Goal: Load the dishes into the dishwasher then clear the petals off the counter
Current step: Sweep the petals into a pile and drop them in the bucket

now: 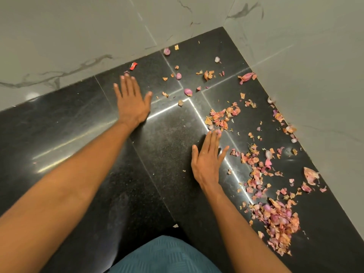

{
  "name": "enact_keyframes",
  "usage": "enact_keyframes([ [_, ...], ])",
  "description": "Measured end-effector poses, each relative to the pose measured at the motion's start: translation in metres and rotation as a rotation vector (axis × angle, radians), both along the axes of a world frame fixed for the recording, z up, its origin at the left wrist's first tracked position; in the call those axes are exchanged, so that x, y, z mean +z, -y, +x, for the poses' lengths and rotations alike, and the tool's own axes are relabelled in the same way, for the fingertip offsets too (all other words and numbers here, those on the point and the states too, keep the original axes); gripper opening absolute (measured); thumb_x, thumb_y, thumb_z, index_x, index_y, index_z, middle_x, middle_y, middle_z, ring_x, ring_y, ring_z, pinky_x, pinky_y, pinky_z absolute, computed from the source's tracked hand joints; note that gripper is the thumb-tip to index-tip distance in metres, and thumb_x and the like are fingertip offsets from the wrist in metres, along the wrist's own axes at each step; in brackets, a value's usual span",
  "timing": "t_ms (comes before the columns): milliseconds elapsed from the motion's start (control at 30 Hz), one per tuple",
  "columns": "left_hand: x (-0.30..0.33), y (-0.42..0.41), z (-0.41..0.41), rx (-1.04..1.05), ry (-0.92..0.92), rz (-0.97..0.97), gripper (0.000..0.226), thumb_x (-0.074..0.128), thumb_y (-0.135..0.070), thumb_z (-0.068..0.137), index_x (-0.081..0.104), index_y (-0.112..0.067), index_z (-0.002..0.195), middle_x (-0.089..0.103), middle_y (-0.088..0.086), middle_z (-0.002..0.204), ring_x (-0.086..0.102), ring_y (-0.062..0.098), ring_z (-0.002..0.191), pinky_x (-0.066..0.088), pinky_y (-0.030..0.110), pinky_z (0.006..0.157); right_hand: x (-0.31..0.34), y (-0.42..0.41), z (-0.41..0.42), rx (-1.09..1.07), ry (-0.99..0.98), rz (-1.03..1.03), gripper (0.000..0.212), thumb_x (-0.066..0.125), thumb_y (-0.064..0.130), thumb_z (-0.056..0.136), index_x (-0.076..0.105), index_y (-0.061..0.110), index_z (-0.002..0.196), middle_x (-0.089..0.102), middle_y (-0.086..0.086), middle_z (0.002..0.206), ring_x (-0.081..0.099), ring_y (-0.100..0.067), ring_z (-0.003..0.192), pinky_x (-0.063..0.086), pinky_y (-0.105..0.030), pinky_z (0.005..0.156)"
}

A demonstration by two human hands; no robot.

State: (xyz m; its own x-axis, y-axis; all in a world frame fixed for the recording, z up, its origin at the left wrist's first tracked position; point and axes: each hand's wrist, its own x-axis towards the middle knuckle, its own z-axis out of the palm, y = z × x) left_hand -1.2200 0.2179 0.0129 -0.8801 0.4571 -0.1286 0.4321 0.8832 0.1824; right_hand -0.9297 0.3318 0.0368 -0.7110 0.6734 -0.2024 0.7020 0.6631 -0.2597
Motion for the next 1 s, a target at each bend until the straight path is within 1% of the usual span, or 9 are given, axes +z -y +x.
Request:
enact_keyframes([
  [100, -0.002, -0.022, 0.047, -0.223, 0.000, -0.005, 0.086, 0.000, -0.067, 0.100, 0.000, -0.006, 0.160, -0.007, 0.017, 0.168, -0.010, 0.032, 0.155, -0.002, 0.056, 0.125, 0.008, -0.007, -0.033, 0.000, -0.099, -0.033, 0.070, 0.032, 0.043, 0.110, 0.004, 0.009, 0.165, -0.005, -0.007, 0.173, -0.014, -0.019, 0.159, -0.015, -0.051, 0.125],
  [233, -0.005, -0.030, 0.095, -0.466, -0.026, 0.046, 0.070, 0.009, -0.052, 0.106, 0.012, -0.008, 0.161, 0.006, 0.013, 0.169, -0.001, 0.030, 0.156, 0.006, 0.056, 0.124, 0.020, -0.021, -0.080, 0.100, -0.187, -0.097, 0.064, 0.034, 0.040, 0.110, 0.015, 0.010, 0.164, 0.004, -0.007, 0.173, -0.006, -0.019, 0.159, -0.008, -0.045, 0.127],
  [333, -0.002, -0.021, 0.107, -0.611, 0.010, 0.254, 0.060, 0.024, -0.034, 0.104, 0.024, -0.009, 0.159, 0.022, 0.012, 0.166, 0.013, 0.029, 0.155, 0.010, 0.055, 0.125, 0.028, -0.025, -0.115, 0.210, -0.262, -0.165, 0.058, 0.034, 0.035, 0.110, 0.024, 0.009, 0.162, 0.014, -0.009, 0.172, 0.004, -0.021, 0.160, 0.003, -0.047, 0.129],
  [433, 0.007, -0.016, 0.102, -0.455, 0.174, 0.641, 0.046, 0.040, -0.017, 0.103, 0.047, -0.003, 0.146, 0.047, 0.017, 0.149, 0.042, 0.032, 0.139, 0.027, 0.051, 0.121, 0.030, -0.023, -0.146, 0.306, -0.273, -0.221, 0.054, 0.036, 0.030, 0.111, 0.031, 0.009, 0.160, 0.023, -0.012, 0.169, 0.011, -0.025, 0.159, 0.012, -0.051, 0.128],
  [500, 0.011, -0.008, 0.089, -0.263, 0.117, 0.733, 0.029, 0.045, -0.009, 0.103, 0.059, 0.002, 0.127, 0.058, 0.020, 0.128, 0.055, 0.034, 0.119, 0.042, 0.047, 0.107, 0.028, -0.018, -0.165, 0.384, -0.253, -0.214, 0.052, 0.035, 0.029, 0.111, 0.031, 0.013, 0.161, 0.022, -0.012, 0.170, 0.010, -0.028, 0.159, 0.012, -0.052, 0.128],
  [600, 0.015, 0.015, 0.058, -0.035, -0.064, 0.637, 0.026, 0.039, -0.013, 0.106, 0.060, 0.002, 0.113, 0.057, 0.021, 0.114, 0.053, 0.035, 0.107, 0.042, 0.043, 0.100, 0.020, -0.011, -0.180, 0.481, -0.100, -0.218, 0.055, 0.029, 0.036, 0.112, 0.021, 0.021, 0.164, 0.008, -0.008, 0.173, 0.000, -0.029, 0.159, 0.004, -0.056, 0.127],
  [733, 0.016, 0.030, 0.005, 0.016, -0.071, 0.435, 0.038, 0.040, -0.020, 0.105, 0.050, 0.006, 0.131, 0.049, 0.026, 0.136, 0.044, 0.042, 0.128, 0.032, 0.045, 0.115, -0.001, -0.016, -0.160, 0.519, 0.148, -0.121, 0.063, 0.017, 0.050, 0.110, -0.001, 0.026, 0.165, -0.014, -0.001, 0.172, -0.016, -0.023, 0.158, -0.004, -0.057, 0.126],
  [867, 0.010, 0.022, -0.036, -0.122, 0.027, 0.202, 0.063, 0.035, -0.039, 0.107, 0.026, 0.004, 0.154, 0.022, 0.023, 0.162, 0.017, 0.038, 0.152, 0.013, 0.050, 0.125, -0.012, -0.023, -0.116, 0.384, 0.134, -0.002, 0.071, 0.012, 0.059, 0.107, -0.009, 0.022, 0.164, -0.019, -0.003, 0.171, -0.022, -0.023, 0.157, -0.013, -0.055, 0.125],
  [1000, 0.005, -0.009, -0.045, -0.092, 0.053, 0.060, 0.079, 0.018, -0.057, 0.104, 0.007, -0.003, 0.160, 0.001, 0.016, 0.169, -0.004, 0.030, 0.156, -0.005, 0.051, 0.125, -0.017, -0.024, -0.067, 0.168, 0.113, 0.056, 0.075, 0.012, 0.061, 0.106, -0.005, 0.018, 0.165, -0.013, -0.007, 0.172, -0.021, -0.024, 0.157, -0.010, -0.054, 0.126],
])
